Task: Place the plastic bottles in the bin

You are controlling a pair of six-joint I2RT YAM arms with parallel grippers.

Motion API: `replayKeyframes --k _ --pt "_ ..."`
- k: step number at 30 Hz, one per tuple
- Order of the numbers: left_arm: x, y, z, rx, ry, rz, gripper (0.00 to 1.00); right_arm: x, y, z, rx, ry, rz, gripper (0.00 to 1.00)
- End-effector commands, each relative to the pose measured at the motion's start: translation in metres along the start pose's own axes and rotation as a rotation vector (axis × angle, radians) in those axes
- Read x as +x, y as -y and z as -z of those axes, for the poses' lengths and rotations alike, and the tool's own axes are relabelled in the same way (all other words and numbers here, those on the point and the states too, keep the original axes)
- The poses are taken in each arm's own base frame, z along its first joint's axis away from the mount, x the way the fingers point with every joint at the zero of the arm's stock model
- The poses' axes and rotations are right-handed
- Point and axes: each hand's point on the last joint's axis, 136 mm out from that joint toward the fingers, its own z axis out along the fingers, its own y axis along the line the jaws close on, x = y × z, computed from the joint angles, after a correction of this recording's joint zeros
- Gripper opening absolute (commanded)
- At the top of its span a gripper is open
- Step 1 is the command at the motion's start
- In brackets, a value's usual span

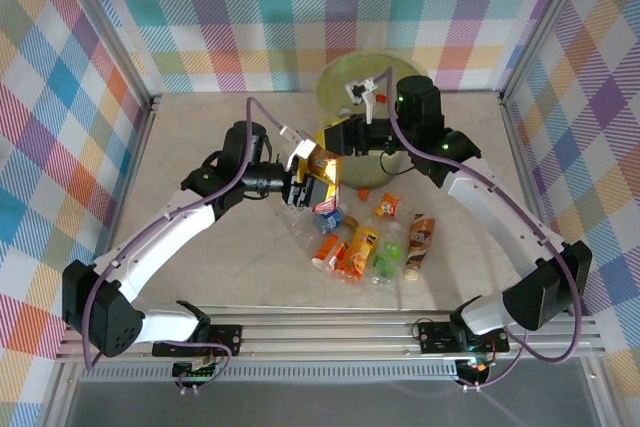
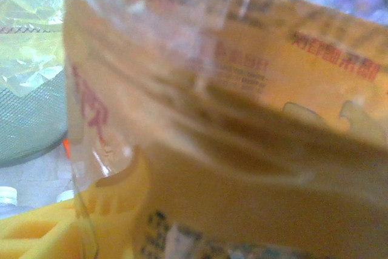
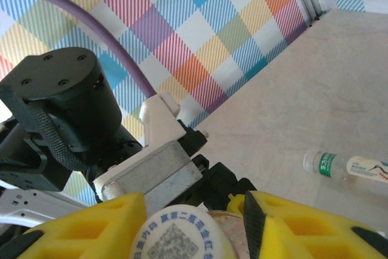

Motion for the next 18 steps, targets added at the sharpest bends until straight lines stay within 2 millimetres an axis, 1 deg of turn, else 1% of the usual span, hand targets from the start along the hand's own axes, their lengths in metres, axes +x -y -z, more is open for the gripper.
replayKeyframes --k 1,3,5,7,9,10,11,15,18 --pt "-0.023 0.020 0.003 0.061 0.055 -0.056 0.73 -0.005 -0.007 -0.003 -0.025 0.005 0.035 0.34" --pt "-0.024 0.019 0.003 0.057 0.060 -0.052 0.75 -0.006 -0.005 -0.003 -0.008 0.007 0.035 0.20" --pt "-0.024 0.019 0.003 0.051 0.065 -0.048 0.77 -0.007 -0.002 -0.001 0.016 0.012 0.035 0.09" --pt "-0.025 0.019 0.005 0.042 0.071 -0.046 0.81 -0.010 0.000 0.001 0.043 0.025 0.041 0.03" --pt "-0.025 0.020 0.008 0.038 0.078 -0.050 0.88 -0.012 0.002 0.004 0.068 0.037 0.051 0.00" --pt "-0.025 0.020 0.009 0.033 0.081 -0.051 0.96 -0.015 0.001 0.006 0.080 0.048 0.059 0.00" --pt "-0.025 0.020 0.011 0.024 0.085 -0.051 1.00 -0.018 0.001 0.008 0.096 0.059 0.066 0.00" --pt "-0.023 0.022 0.021 -0.010 0.098 -0.066 1.00 -0.034 0.004 0.018 0.182 0.099 0.112 0.00" --pt "-0.020 0.020 0.031 -0.064 0.107 -0.079 1.00 -0.053 0.006 0.030 0.269 0.142 0.171 0.00"
